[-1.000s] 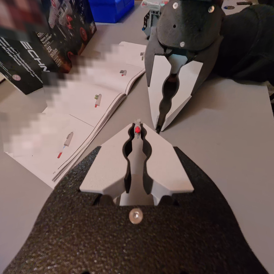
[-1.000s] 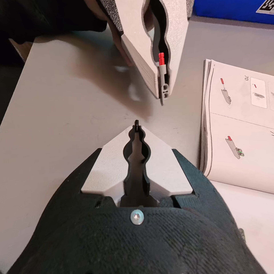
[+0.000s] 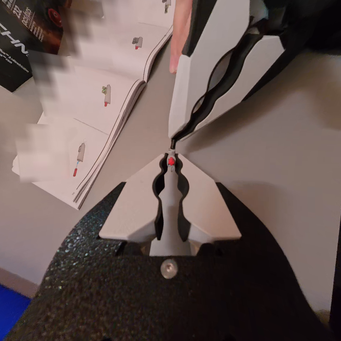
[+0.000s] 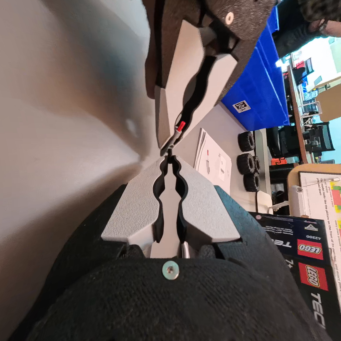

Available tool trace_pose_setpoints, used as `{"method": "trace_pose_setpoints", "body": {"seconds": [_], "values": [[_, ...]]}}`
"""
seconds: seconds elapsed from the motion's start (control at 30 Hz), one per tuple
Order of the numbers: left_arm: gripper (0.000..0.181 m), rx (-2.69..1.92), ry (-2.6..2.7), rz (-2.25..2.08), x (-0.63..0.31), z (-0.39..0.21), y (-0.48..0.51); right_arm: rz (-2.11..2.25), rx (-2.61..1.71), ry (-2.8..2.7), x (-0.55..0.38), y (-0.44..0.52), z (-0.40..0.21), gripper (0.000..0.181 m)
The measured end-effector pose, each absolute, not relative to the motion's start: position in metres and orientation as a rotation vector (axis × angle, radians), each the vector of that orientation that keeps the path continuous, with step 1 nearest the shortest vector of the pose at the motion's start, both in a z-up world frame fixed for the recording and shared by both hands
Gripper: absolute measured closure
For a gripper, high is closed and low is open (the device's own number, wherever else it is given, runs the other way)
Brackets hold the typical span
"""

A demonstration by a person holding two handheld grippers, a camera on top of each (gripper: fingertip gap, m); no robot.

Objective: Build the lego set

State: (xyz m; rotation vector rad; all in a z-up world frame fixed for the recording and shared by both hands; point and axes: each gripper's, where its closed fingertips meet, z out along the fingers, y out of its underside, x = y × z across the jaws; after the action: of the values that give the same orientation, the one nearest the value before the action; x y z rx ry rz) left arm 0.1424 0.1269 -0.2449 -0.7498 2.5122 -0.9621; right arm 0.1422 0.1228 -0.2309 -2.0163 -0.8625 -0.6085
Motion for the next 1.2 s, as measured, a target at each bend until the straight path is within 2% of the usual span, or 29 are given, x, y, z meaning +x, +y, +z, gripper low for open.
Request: {"method": "trace_pose_setpoints", "body": {"seconds": [0.03,0.53,1.2], "values": [[0.177,-0.751,2.524,-0.940,0.142,-0.247,0.128,-0.605,-2.020,-0.878,0.140,0.123,-0.233,0.178],[0.177,-0.739,2.590,-0.824,0.140,-0.265,0.127,-0.782,-2.056,-1.040,0.139,0.124,-0.249,0.178],[0.177,-0.681,2.575,-0.789,0.143,-0.267,0.122,-0.801,-2.056,-1.235,0.140,0.119,-0.249,0.178]]}}
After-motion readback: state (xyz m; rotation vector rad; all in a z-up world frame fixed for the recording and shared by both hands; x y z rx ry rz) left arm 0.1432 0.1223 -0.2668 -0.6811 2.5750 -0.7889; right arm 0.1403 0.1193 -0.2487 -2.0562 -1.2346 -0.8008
